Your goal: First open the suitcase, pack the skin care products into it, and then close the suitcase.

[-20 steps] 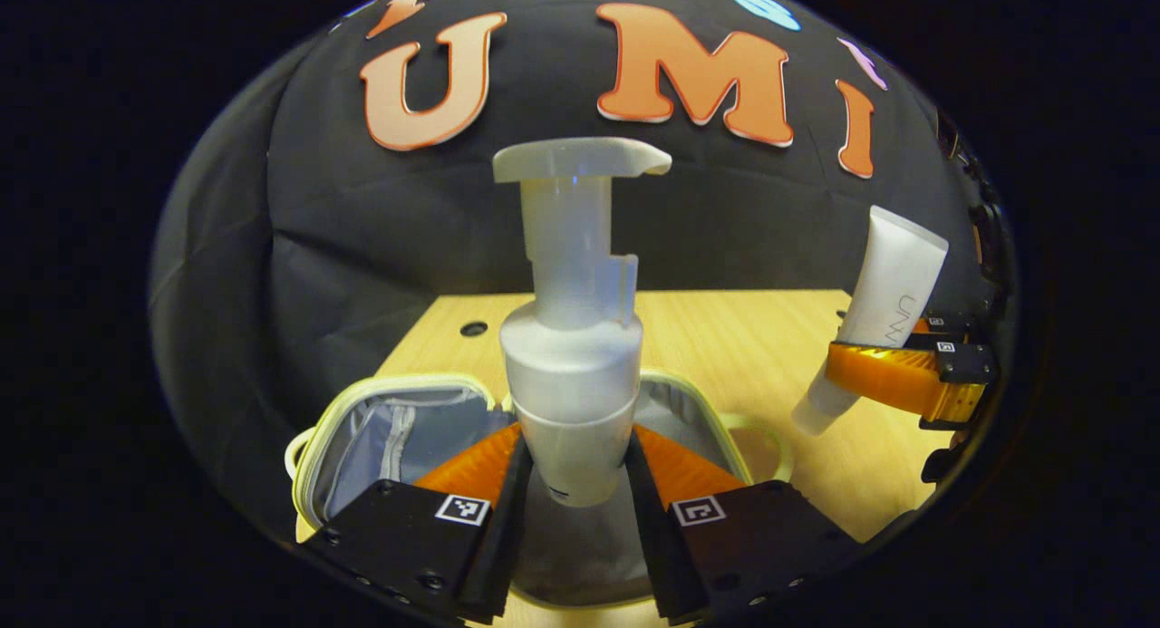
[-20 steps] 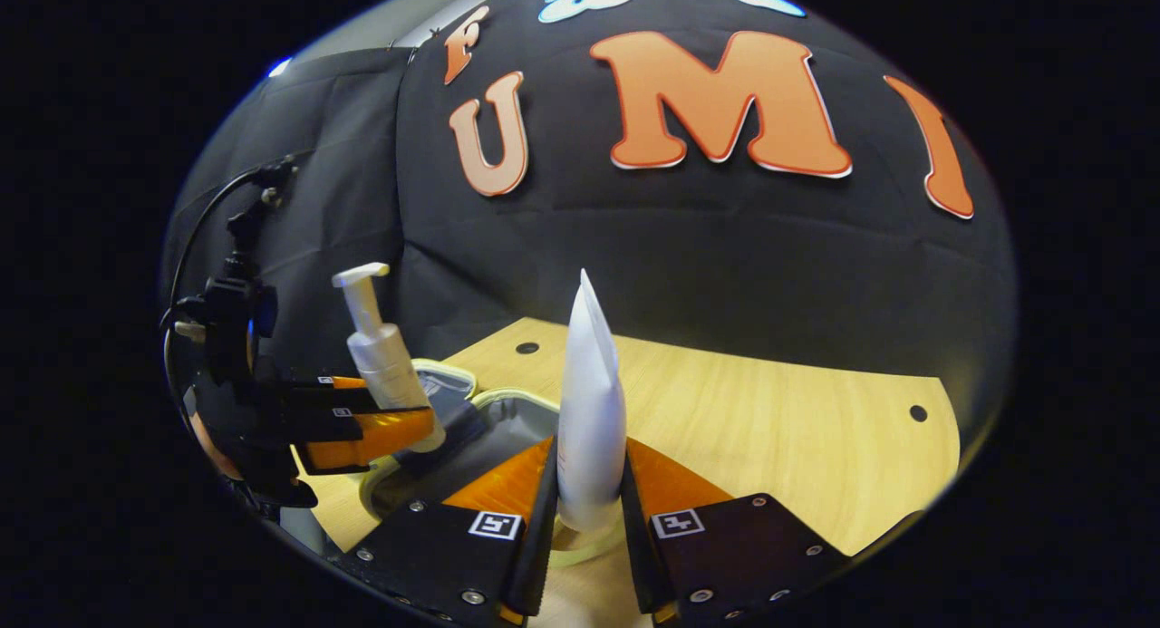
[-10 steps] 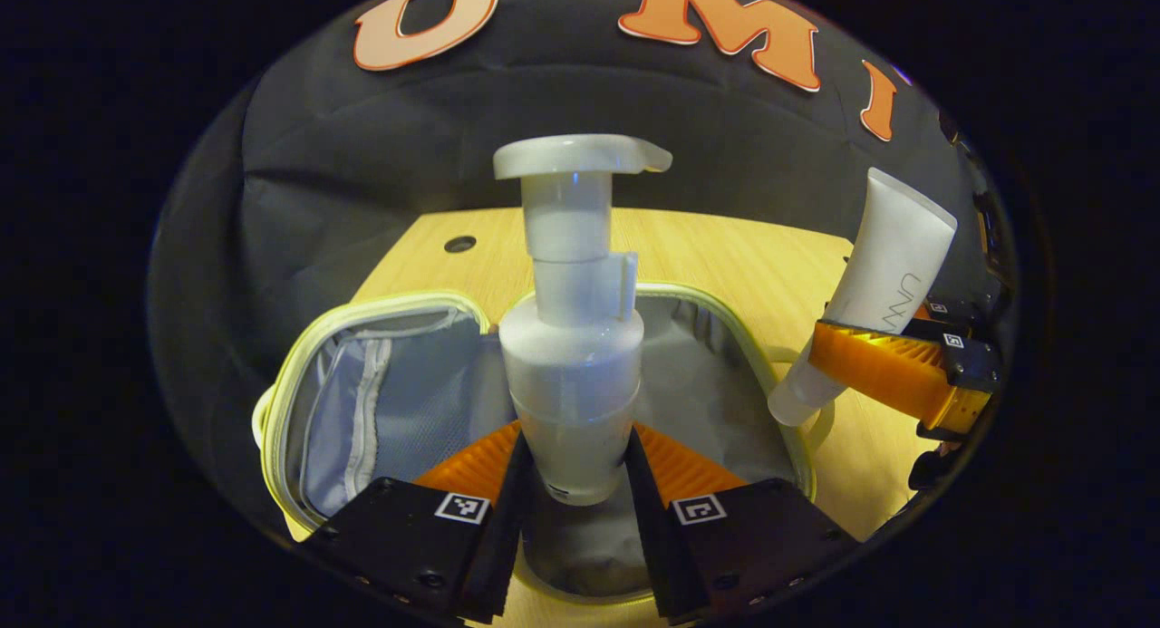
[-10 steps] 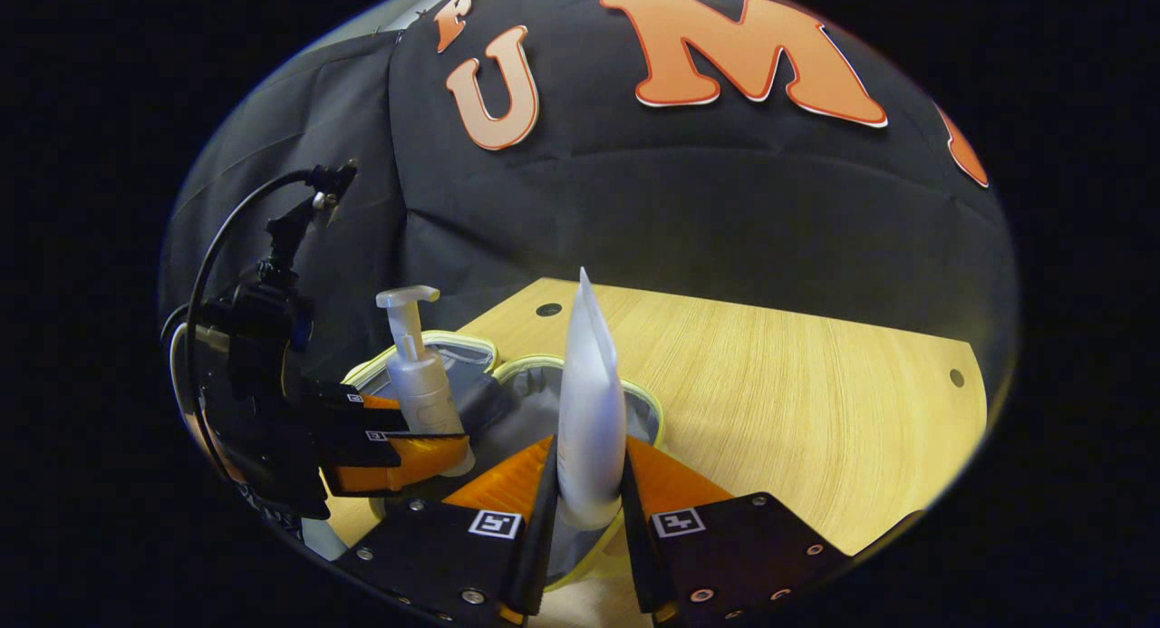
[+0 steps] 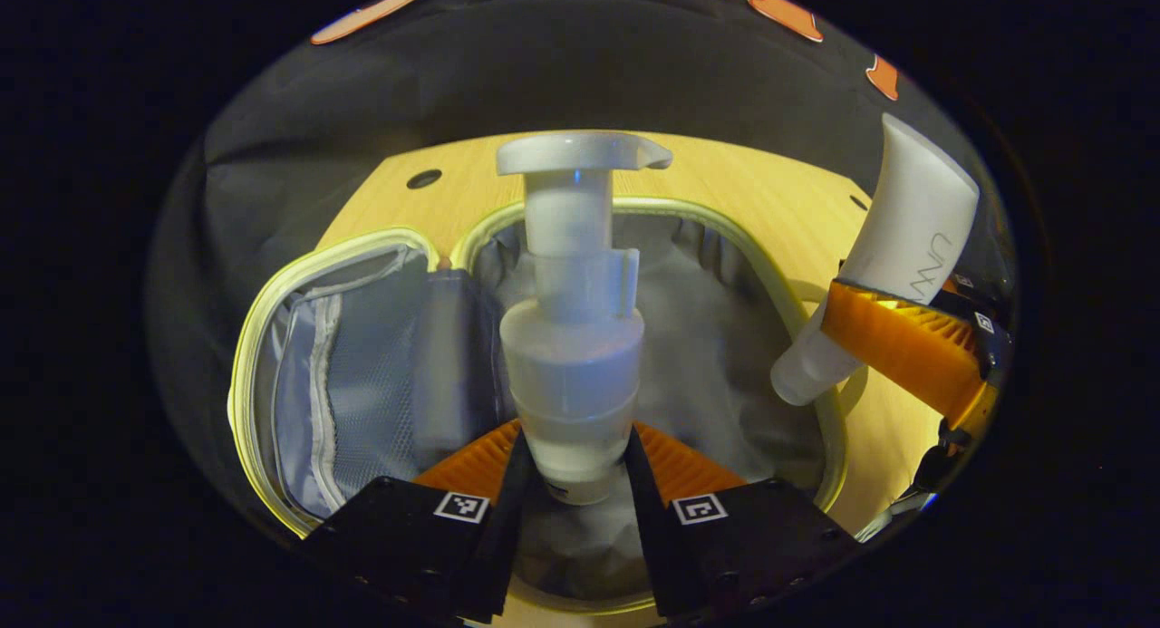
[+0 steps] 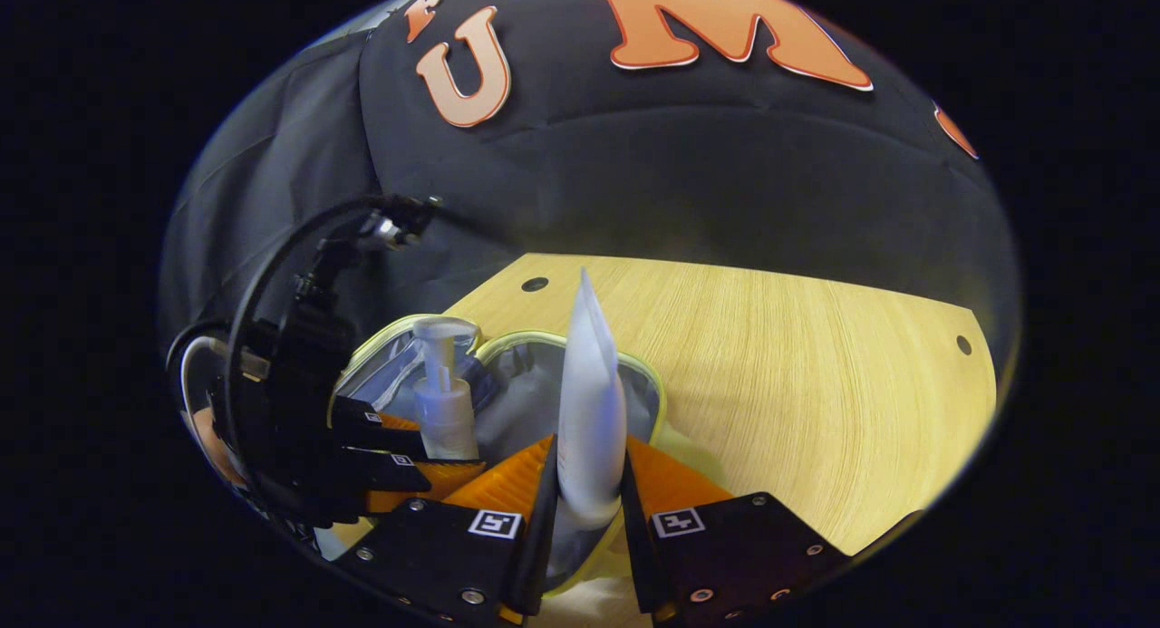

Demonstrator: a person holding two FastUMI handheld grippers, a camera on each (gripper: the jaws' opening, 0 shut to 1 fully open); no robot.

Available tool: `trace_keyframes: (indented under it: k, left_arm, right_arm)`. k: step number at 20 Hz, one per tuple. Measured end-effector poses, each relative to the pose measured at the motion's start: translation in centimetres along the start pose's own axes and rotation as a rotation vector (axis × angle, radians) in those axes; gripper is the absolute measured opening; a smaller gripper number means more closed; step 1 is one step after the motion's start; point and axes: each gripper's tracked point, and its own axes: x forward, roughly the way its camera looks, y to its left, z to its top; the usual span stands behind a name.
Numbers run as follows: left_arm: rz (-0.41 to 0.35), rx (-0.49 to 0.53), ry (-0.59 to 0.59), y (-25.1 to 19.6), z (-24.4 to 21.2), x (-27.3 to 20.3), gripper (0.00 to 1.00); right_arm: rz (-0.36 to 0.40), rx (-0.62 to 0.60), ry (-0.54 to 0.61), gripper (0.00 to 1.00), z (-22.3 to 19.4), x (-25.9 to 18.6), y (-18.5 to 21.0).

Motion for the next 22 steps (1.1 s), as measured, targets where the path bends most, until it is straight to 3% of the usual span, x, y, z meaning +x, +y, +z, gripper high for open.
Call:
trace_keyframes:
  k: [4, 5, 6, 11, 16, 22]
  left_arm:
    - [0.061, -0.005, 0.053, 0.4, -0.2, 1.2, 0.59]
    - [0.066, -0.018, 0.075, 0.2, -0.4, 1.6, 0.59]
    - [0.059, -0.032, 0.098, -0.2, -0.9, 1.9, 0.60]
    - [0.057, -0.073, 0.101, -0.4, -1.0, 1.8, 0.61]
    - [0.078, -0.087, -0.016, 0.4, 1.3, -1.3, 0.66]
    - [0.159, -0.164, -0.146, 6.1, 4.0, -6.0, 0.67]
  right_arm:
    - [0.007, 0.012, 0.019, 0.38, -0.3, 0.1, 0.0]
    - [0.016, 0.018, 0.019, 0.43, -0.1, 0.1, 0.1]
    - [0.010, 0.018, 0.027, 0.38, -0.4, 0.3, 0.0]
    - [0.018, 0.016, 0.058, 0.39, -0.9, 0.4, 0.1]
    - [0.034, 0.028, 0.129, 0.38, -2.3, 1.1, 0.5]
    - [0.053, 0.061, 0.252, 0.38, -4.7, 2.3, 2.7]
